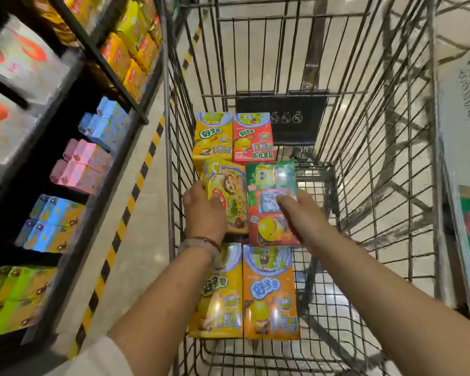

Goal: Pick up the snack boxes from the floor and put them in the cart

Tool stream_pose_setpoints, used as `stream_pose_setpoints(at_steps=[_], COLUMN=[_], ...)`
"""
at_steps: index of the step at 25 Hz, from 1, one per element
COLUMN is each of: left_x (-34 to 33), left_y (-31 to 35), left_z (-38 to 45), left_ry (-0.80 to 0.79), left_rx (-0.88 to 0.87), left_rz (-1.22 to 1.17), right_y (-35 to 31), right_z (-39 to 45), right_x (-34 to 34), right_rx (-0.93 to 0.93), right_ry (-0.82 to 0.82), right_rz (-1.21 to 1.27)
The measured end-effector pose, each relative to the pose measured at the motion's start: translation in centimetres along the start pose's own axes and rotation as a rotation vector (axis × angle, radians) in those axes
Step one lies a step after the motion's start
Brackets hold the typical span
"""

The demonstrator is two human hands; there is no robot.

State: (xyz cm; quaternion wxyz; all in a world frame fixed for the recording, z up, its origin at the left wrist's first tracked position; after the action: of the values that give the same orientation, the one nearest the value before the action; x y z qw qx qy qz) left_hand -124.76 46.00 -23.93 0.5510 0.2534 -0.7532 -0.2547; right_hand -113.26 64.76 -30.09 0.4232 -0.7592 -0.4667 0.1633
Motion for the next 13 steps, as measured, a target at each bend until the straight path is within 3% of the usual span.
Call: stream_pose_setpoints(at_steps=[4,6,8,13], left_x=[-0.6,-2.6,-4.5,-4.6], left_y=[1.6,1.9,0.4,-0.4], left_z=[-0.5,-1.8,-2.3,0.0], left_ry=[0.104,-0.021,-0.205,-0.227], left_rx=[-0.328,-0.44,-0.384,-0.298], left_rz=[0.386,0.556,0.666,0.529], right_y=[-0.3,-0.6,-1.2,-2.3], right_z=[1.9,2.5,2.6,2.3], right_x=[0.0,-0.3,-1.0,-1.5], right_rx=[0.061,0.112,0.165,0.236], right_ry=[0.081,0.102,0.118,0.235], right_rz=[-0.097,-0.14,-0.19,-0.259])
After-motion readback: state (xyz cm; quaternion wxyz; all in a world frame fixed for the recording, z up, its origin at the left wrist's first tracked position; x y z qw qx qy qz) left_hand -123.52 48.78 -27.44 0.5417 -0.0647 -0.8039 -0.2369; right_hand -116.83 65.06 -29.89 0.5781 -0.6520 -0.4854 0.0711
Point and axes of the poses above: each hand's wrist, its own z-axis towards the middle knuckle, its own x-axis out of the back of the hand, y = z × x, the point moved 10 cm from there along z, towards the middle knuckle, and after that the axes turned 3 degrees about z, right-handed, at the moved point
